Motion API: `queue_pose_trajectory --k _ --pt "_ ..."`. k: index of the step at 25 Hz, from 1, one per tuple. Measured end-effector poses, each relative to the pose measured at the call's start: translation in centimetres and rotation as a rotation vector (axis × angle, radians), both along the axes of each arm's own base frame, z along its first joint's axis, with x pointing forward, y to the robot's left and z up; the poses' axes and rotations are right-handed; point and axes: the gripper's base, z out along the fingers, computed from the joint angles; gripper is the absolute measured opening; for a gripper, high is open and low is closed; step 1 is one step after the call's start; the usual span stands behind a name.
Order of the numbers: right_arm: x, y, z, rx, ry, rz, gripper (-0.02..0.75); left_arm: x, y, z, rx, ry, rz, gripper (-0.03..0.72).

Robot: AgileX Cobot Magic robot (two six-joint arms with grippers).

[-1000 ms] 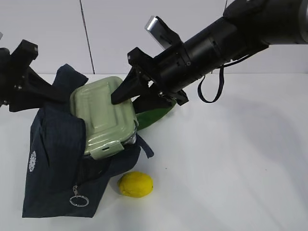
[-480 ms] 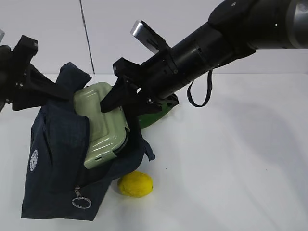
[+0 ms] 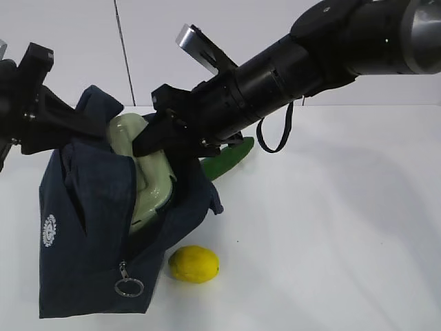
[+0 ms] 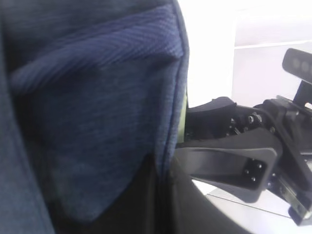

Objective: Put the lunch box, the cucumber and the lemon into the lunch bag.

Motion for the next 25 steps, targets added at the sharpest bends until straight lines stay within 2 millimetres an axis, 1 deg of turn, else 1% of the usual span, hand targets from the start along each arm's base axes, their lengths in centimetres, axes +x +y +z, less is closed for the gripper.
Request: queue_pose_trajectory --k 2,5,8,14,20,23,25 --pt "0.1 0.3 0.3 0.042 -0.018 0.002 0.367 0.0 0.0 0.0 -0.001 0.000 0.000 -0.006" --pt "0.1 0.8 1.1 0.134 -0.028 -0.001 0.303 0.0 0.0 0.0 -0.003 0.002 -0.003 -0.006" --pt "-0.1 1.0 1.5 0.163 -0.041 0.031 0.283 -0.1 0.0 -0.1 0.003 0.007 -0.009 -0.006" --pt "-0.4 1.0 1.4 0.154 -0.077 0.083 0.279 -0.1 0.0 -0.2 0.006 0.000 -0.015 -0.006" --pt "-1.0 0.7 0.9 0.095 -0.127 0.193 0.276 -0.1 0.0 -0.2 0.013 -0.010 -0.023 -0.006" --pt "-0.9 0.2 0.9 0.069 -0.135 0.222 0.274 -0.1 0.0 -0.3 0.020 -0.011 -0.027 -0.006" --pt "-0.3 -0.7 1.4 0.055 -0.150 0.239 0.274 -0.1 0.0 -0.3 0.026 -0.013 -0.031 -0.006"
